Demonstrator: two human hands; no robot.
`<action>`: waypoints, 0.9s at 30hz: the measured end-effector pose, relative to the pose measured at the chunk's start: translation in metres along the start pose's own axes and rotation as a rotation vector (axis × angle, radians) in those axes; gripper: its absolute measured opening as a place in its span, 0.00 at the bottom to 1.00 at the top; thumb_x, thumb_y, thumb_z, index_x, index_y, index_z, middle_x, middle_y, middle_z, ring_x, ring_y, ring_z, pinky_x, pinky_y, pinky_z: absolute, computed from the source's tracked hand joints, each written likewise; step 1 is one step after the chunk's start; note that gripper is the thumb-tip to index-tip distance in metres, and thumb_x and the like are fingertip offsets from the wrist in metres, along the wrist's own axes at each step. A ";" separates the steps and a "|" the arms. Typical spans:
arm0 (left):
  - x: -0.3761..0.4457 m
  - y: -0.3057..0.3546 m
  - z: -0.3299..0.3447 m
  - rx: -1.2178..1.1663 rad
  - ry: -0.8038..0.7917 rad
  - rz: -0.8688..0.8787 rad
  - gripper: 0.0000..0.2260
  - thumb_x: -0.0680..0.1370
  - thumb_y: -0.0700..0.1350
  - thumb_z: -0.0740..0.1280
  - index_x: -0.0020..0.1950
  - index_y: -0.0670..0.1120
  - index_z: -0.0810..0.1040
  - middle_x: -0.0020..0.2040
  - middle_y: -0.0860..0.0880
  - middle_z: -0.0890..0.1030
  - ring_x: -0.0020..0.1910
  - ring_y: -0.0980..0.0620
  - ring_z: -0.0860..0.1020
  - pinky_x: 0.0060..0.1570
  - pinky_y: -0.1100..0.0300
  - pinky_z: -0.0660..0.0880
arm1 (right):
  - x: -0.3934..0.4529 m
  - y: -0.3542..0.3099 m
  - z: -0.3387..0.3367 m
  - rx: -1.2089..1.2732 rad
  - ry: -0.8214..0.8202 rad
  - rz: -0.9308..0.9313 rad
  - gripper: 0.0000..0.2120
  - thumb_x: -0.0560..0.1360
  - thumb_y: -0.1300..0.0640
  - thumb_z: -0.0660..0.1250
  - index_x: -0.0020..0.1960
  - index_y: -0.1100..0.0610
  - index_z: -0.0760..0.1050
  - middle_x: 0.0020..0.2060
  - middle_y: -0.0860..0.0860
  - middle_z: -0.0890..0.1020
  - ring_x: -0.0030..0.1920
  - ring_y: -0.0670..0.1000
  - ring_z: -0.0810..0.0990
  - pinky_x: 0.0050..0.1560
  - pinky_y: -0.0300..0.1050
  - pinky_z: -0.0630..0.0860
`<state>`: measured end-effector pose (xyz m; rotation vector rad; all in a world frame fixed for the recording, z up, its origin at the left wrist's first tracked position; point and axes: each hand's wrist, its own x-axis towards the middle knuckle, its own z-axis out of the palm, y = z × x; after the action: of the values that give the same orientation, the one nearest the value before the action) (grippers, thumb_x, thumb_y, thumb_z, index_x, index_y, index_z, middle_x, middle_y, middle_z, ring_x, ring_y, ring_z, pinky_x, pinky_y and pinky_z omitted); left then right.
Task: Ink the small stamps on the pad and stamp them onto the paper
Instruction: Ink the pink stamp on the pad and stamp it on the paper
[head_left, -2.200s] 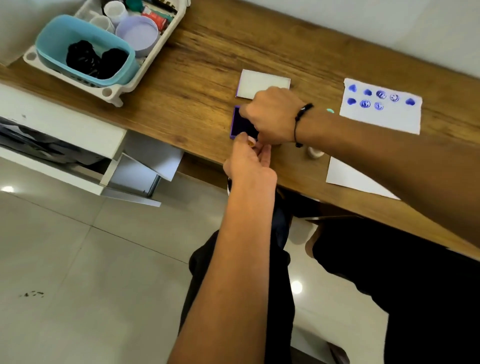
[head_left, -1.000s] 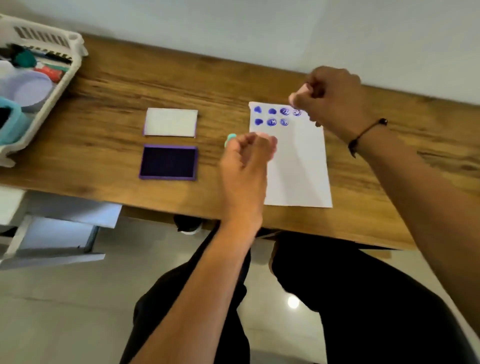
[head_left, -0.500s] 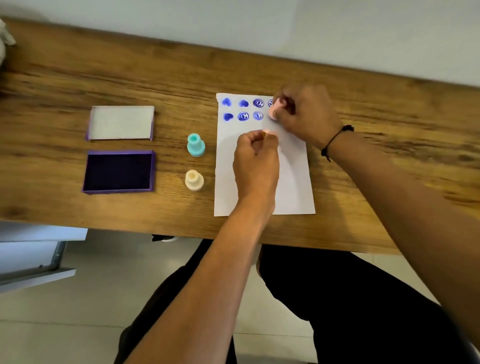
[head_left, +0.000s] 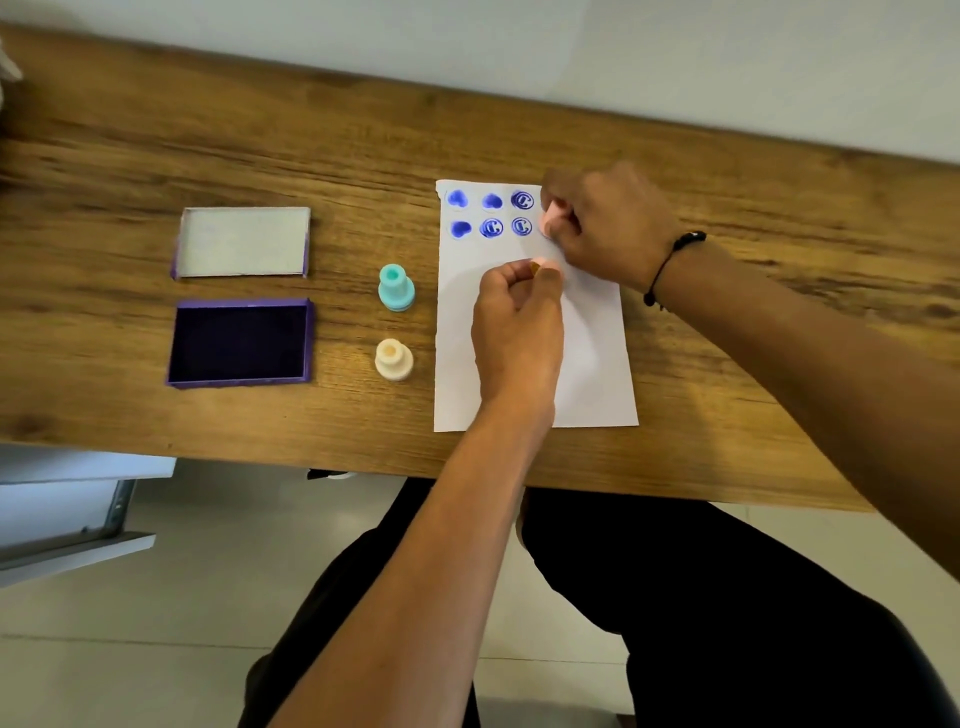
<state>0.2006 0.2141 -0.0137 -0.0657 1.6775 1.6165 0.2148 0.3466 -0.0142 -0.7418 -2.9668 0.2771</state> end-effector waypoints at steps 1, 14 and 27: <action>0.000 0.000 0.000 0.002 0.004 -0.006 0.06 0.75 0.46 0.66 0.50 0.49 0.75 0.48 0.52 0.82 0.47 0.58 0.78 0.43 0.65 0.71 | 0.001 0.000 -0.001 -0.012 -0.010 -0.003 0.08 0.72 0.60 0.58 0.48 0.59 0.74 0.44 0.60 0.83 0.42 0.63 0.78 0.36 0.48 0.70; 0.000 0.003 0.003 -0.017 0.048 -0.037 0.09 0.75 0.46 0.66 0.54 0.48 0.76 0.53 0.50 0.81 0.51 0.55 0.78 0.41 0.67 0.70 | 0.009 -0.008 -0.012 -0.060 -0.102 0.010 0.07 0.67 0.63 0.57 0.42 0.56 0.72 0.40 0.60 0.81 0.37 0.59 0.70 0.33 0.46 0.64; -0.007 0.017 -0.006 -0.116 0.015 -0.043 0.02 0.74 0.42 0.66 0.43 0.50 0.76 0.45 0.50 0.84 0.48 0.52 0.81 0.52 0.58 0.76 | -0.006 -0.019 -0.085 0.198 -0.011 0.118 0.07 0.72 0.59 0.62 0.47 0.59 0.77 0.46 0.58 0.83 0.45 0.54 0.79 0.46 0.42 0.76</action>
<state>0.1938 0.2083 0.0033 -0.1709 1.5820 1.6834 0.2209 0.3412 0.0730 -0.8913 -2.8534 0.5745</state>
